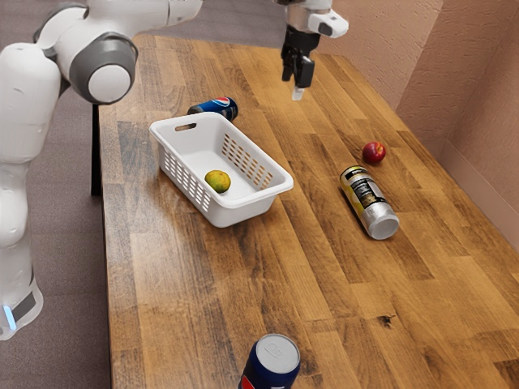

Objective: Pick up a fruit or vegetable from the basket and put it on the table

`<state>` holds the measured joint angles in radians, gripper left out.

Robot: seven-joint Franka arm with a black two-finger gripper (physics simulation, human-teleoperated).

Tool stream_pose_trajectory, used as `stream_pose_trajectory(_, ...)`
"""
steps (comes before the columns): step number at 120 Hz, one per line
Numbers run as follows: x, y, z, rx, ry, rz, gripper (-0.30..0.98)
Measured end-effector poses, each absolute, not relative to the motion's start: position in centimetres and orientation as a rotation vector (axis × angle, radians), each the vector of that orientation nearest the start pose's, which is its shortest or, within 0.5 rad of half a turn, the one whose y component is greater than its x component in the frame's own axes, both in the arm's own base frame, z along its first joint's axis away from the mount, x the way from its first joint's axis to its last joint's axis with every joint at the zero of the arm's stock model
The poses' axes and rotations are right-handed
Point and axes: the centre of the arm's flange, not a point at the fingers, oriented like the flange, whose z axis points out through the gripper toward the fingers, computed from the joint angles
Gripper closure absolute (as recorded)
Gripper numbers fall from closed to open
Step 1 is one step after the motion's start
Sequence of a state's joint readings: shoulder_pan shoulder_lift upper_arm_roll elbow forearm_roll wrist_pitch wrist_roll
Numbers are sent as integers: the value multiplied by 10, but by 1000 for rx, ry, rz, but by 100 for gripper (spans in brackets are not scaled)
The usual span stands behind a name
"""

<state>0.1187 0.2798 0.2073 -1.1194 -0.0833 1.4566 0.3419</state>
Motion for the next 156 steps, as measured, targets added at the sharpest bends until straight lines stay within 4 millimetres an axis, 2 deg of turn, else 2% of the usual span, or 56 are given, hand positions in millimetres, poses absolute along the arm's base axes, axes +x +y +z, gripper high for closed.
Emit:
stream_pose_trajectory(12, 604, 164, 650, -3150, 43, -53, 0)
stream_pose_trajectory(32, 589, 162, 654, -3175, 10, 39, 0)
stream_pose_trajectory(43, 587, 158, 644, -3172, 19, 124, 0)
stream_pose_trajectory(53, 582, 173, 634, -3172, -16, 191, 0)
stream_pose_trajectory(60, 582, 173, 623, -3178, -9, 238, 0)
stream_pose_trajectory(64, 573, 166, 612, -3192, 12, 274, 0)
stream_pose_trajectory(72, 537, 148, 579, -3230, 62, 341, 0)
stream_pose_trajectory(79, 506, 133, 567, -3246, 104, 320, 0)
stream_pose_trajectory(88, 490, 127, 553, -3247, 115, 280, 0)
stream_pose_trajectory(108, 494, 113, 529, -3225, 126, 223, 0)
stream_pose_trajectory(123, 491, 122, 500, -3238, 72, 224, 0)
stream_pose_trajectory(137, 489, 136, 491, -3247, 1, 185, 0)
stream_pose_trajectory(156, 499, 129, 474, -3259, 5, 183, 0)
